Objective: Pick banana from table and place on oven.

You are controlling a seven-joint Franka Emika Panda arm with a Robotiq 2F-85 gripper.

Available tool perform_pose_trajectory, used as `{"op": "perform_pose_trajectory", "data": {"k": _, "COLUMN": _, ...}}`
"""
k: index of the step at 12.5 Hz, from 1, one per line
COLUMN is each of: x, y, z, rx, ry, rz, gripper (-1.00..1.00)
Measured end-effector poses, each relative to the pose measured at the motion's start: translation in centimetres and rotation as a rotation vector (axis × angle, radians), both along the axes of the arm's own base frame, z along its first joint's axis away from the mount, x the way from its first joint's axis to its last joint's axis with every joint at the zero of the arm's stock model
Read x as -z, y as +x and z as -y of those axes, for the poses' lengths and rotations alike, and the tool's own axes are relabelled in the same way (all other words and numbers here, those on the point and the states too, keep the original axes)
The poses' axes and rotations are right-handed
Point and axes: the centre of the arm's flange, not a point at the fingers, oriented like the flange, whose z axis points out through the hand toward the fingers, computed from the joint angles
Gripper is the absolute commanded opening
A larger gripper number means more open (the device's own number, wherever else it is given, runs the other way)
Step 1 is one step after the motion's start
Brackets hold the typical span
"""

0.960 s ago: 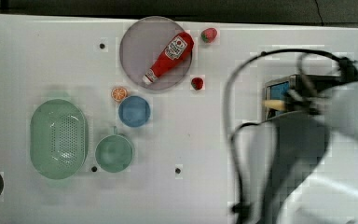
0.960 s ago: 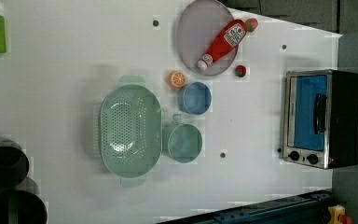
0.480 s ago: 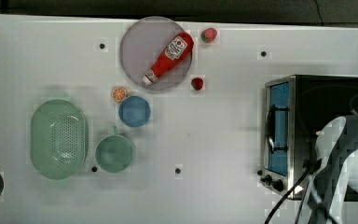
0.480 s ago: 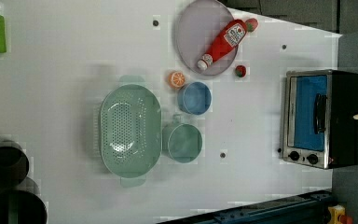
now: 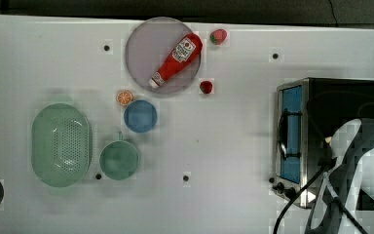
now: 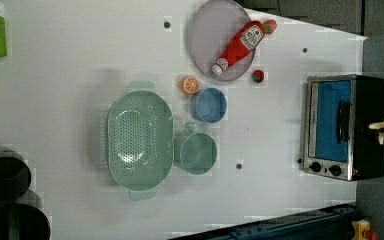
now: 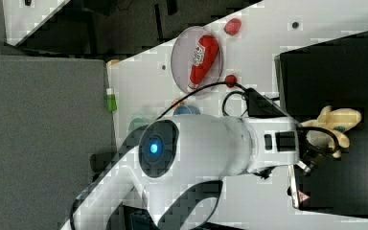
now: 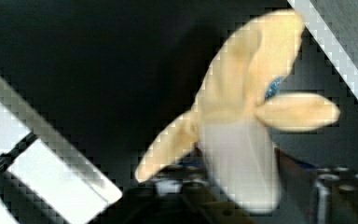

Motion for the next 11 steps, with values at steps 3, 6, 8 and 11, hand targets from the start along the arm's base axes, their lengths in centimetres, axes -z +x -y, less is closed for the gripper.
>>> {"op": "perform_pose_trajectory", "data": {"k": 3, "x": -1.7, "y": 1.5, "z": -1.0, "rx": -0.026, "ry": -0.008, "rz": 0.043, "gripper": 1.0}}
{"op": "perform_pose_trajectory", "data": {"k": 6, "x": -3.1, "y": 3.0, "z": -2.7, "rx": -0.103, "ry": -0.015, "rz": 0.05, "gripper": 1.0}}
{"op": "perform_pose_trajectory", "data": {"k": 8, "x": -4.7, "y": 3.1, "z": -3.7, "rx": -0.152, "ry": -0.026, "rz": 0.008, "gripper": 1.0}}
{"op": "perform_pose_trajectory", "data": {"k": 11, "x": -11.0, "y": 3.1, "z": -6.8, "rx": -0.185, "ry": -0.011, "rz": -0.069, "gripper": 1.0}}
